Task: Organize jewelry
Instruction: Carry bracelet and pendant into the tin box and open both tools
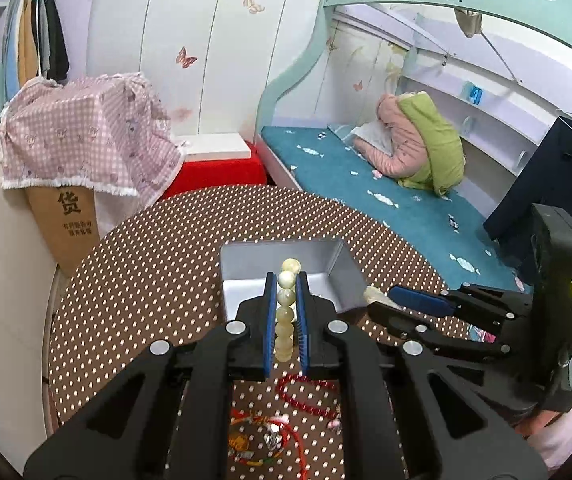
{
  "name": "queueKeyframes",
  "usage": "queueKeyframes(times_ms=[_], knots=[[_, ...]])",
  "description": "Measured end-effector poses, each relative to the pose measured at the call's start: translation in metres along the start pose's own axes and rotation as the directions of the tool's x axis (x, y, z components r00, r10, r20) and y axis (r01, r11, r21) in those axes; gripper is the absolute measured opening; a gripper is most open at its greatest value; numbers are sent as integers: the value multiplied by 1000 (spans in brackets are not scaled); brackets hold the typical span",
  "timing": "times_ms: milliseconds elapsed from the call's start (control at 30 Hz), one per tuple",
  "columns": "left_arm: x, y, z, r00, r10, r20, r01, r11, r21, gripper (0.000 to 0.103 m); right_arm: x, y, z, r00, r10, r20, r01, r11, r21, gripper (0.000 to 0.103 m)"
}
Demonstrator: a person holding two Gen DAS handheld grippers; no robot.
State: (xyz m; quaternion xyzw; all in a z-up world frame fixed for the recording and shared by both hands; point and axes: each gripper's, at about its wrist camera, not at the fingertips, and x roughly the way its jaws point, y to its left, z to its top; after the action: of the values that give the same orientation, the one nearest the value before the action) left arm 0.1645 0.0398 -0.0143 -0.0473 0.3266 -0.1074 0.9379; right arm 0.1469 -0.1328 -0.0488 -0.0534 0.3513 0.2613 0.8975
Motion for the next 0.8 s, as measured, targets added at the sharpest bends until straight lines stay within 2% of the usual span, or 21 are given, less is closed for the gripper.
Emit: queueKeyframes(times_ms=[200,400,633,800], knots=[[25,-3,15,1000,-1,-16,1,1000,6,9,14,-9,14,1000,8,-1,-8,1000,15,26],[69,5,22,997,1,-83,-4,1000,-28,9,40,-22,26,999,35,-36,-33,997,65,26],[114,13,17,986,-7,-169,1,1000,-31,9,56,-27,32,997,53,-63,-49,996,69,26],[127,14,11,980,33,-198,-35,999,-6,10,68,-25,31,994,60,-90,-55,997,58,26]])
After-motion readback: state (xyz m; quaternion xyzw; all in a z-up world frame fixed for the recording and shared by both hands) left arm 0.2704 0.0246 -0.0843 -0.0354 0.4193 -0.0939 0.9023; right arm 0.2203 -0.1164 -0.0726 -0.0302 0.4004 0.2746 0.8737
